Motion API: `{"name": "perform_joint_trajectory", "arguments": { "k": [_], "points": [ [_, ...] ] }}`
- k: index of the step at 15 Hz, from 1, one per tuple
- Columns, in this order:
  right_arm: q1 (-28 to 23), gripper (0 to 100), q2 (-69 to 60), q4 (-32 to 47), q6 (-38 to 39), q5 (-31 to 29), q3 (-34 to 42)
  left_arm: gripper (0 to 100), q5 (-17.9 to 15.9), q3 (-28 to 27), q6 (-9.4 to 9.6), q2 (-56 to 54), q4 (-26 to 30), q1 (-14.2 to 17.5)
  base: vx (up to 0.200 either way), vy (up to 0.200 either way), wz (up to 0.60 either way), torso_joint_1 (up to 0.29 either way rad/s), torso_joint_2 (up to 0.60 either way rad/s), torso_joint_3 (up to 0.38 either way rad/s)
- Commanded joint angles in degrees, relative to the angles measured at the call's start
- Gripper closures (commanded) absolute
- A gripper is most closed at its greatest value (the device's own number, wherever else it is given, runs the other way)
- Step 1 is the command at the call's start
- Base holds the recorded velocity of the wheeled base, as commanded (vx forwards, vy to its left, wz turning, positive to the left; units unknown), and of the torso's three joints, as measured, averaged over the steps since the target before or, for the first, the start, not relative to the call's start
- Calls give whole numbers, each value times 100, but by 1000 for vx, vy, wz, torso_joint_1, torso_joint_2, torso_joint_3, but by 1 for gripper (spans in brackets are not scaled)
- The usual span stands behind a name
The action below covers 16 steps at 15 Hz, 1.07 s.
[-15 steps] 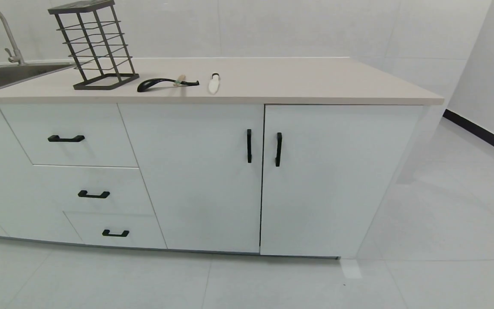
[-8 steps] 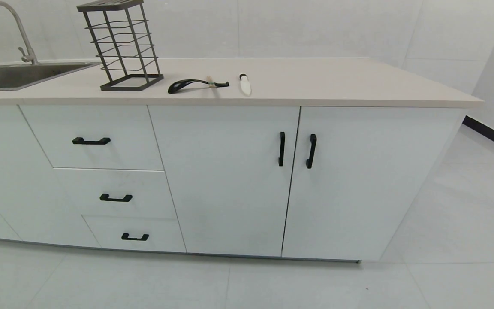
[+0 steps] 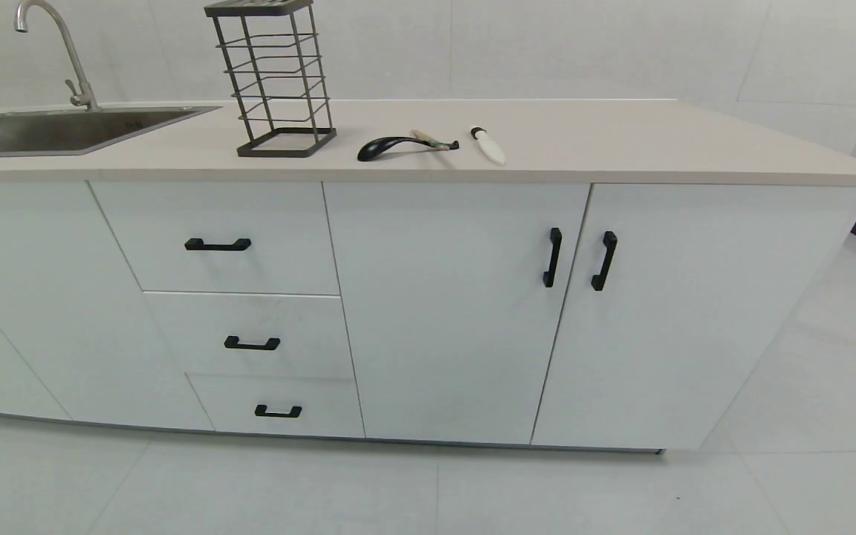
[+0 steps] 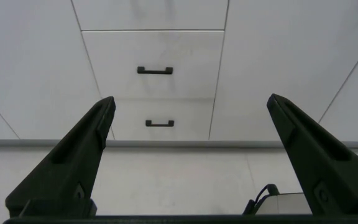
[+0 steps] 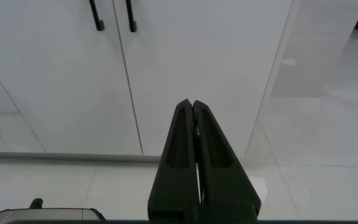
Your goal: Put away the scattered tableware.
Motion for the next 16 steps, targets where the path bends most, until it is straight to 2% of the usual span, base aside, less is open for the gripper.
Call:
{"name": "perform_joint_trajectory", "arguments": {
  "k": [1, 3, 9, 12, 15, 16],
  "points": [
    [1, 100, 10, 2, -7, 4, 1, 0, -2, 0, 8, 0, 0, 1, 0, 200, 0, 2, 2, 2],
    [1, 100, 10, 2, -7, 4, 1, 0, -2, 0, 8, 0, 0, 1, 0, 200, 0, 0, 5, 0],
    [1, 100, 10, -7, -15, 4, 1, 0, -2, 0, 8, 0, 0, 1, 200, 200, 0, 1, 2, 2],
    [1, 100, 10, -7, -24, -5, 1, 0, 7, 0, 8, 0, 0, 1, 0, 0, 0, 0, 0, 0],
    [1, 100, 10, -7, -33, -5, 1, 0, 33, 0, 17, 0, 0, 1, 0, -200, 600, 4, -1, 1],
    [1, 100, 1, -7, -24, -5, 1, 0, 33, 0, 17, 0, 0, 1, 0, -200, 0, 7, 2, -2]
  ]
}}
